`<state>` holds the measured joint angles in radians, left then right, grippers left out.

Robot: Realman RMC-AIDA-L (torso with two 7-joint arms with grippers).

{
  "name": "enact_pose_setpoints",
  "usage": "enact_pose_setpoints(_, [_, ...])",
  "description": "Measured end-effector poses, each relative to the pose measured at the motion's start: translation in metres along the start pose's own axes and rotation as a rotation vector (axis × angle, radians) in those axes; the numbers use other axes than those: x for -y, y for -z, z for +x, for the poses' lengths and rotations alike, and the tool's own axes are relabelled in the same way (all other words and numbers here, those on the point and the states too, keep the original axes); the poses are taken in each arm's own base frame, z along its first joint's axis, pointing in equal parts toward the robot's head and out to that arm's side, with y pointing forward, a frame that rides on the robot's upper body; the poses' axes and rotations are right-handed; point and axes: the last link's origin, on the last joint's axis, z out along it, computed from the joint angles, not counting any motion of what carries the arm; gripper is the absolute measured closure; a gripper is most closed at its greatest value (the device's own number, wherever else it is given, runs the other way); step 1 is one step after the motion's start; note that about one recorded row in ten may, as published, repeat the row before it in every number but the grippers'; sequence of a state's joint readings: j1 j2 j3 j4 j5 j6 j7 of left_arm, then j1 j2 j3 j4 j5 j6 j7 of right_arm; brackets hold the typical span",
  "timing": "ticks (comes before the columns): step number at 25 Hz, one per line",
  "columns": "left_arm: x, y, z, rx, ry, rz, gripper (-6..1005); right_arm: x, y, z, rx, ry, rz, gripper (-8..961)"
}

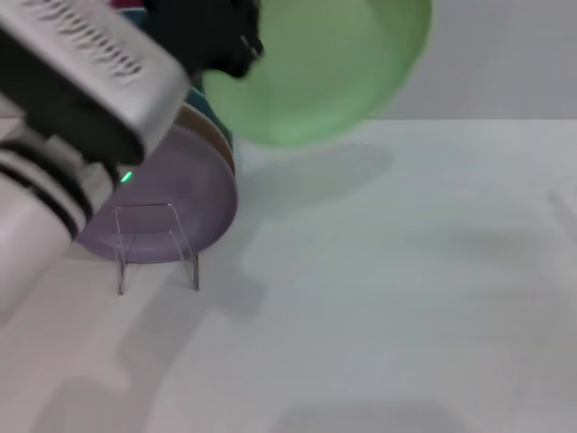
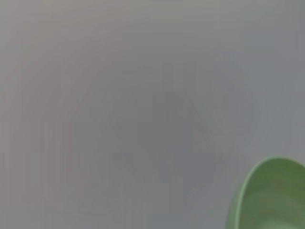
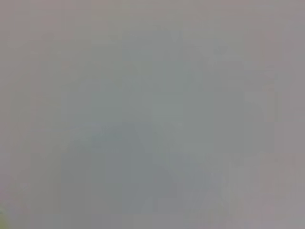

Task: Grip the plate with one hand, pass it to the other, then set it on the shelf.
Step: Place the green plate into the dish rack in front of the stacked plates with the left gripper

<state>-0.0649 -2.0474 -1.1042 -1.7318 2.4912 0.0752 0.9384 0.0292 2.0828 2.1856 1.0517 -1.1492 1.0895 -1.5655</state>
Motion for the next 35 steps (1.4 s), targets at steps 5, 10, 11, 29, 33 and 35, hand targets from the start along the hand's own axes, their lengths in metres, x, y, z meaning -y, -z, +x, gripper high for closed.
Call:
enact_pose_setpoints(5, [-0.003, 0.025, 0.003, -0.161, 0.028, 0.091, 931, 0.012, 0.011, 0.005, 0.066, -0.061, -0.017, 361])
enact_pose_setpoints(10, [0.001, 0.06, -0.02, -0.435, 0.105, 0.107, 933, 0.012, 0.013, 0.005, 0.078, -0.057, -0.029, 362])
enact_pose_setpoints(11, [0.004, 0.067, -0.029, -0.48, 0.129, 0.111, 934, 0.011, 0.013, 0.005, 0.079, -0.055, -0.033, 362])
enact_pose_setpoints(29, [0.029, 0.108, -0.144, -0.438, 0.062, 0.11, 941, -0.009, 0.003, 0.007, 0.055, -0.011, -0.175, 364])
enact_pose_setpoints(33, [0.041, 0.106, -0.144, -0.454, 0.02, 0.094, 941, -0.013, 0.002, 0.009, 0.053, -0.014, -0.203, 362])
enact_pose_setpoints(35, [0.044, 0.103, -0.144, -0.455, -0.005, 0.086, 941, -0.015, 0.002, 0.009, 0.052, -0.01, -0.216, 362])
